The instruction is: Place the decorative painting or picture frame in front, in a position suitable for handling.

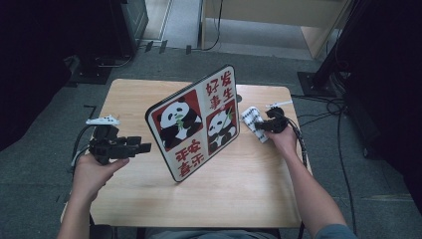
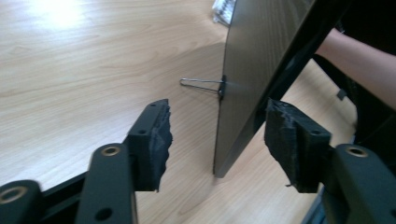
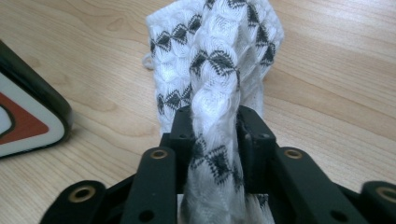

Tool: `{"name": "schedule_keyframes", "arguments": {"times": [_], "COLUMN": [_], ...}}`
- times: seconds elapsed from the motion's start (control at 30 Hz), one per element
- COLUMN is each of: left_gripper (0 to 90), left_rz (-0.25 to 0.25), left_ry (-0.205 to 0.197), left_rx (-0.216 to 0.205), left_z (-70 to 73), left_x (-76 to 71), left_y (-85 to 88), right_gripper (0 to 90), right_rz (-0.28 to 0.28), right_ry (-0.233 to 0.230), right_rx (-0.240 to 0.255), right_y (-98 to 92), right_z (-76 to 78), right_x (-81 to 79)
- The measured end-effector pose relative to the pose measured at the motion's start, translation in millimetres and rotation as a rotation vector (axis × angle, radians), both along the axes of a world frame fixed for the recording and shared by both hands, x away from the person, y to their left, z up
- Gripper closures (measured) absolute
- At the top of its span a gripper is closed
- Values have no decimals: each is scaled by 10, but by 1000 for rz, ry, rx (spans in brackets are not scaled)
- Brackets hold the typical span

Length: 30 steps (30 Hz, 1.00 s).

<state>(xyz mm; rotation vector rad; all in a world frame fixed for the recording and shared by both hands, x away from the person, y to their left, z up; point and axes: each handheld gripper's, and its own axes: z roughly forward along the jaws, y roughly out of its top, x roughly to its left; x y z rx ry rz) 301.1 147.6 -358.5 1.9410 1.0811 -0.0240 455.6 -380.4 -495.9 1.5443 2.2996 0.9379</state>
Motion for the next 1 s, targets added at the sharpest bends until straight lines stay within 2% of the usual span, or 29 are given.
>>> {"name": "schedule_keyframes", "arguments": {"times": [0.17,0.33,0.57,0.67,0.73,0.77,0.87,0.93,1.0], "left_gripper": [486,496,509,527,530,539,557,564,565], "left_rz": [-16,-25,-42,-48,-47,-47,-48,-51,-55], "left_ry": [-3,-6,2,2,3,0,-14,-25,-30], "left_rx": [-15,-33,-38,-55,-61,-61,-66,-73,-72], "left_z": [-9,-20,-25,-32,-40,-44,-49,-54,-61], "left_x": [-11,-21,-13,20,37,43,53,62,77], "left_y": [-38,-75,-152,-203,-224,-237,-267,-291,-315], "right_gripper": [802,818,820,819,818,817,818,818,818], "right_rz": [-13,-10,23,49,50,56,86,106,112], "right_ry": [22,37,32,12,12,15,14,40,27], "right_rx": [11,32,60,79,84,98,91,81,91], "right_y": [-18,-29,-4,29,34,43,78,113,142], "right_z": [-20,14,161,264,274,299,362,420,480], "right_x": [17,22,-10,-51,-55,-67,-102,-108,-131]}}
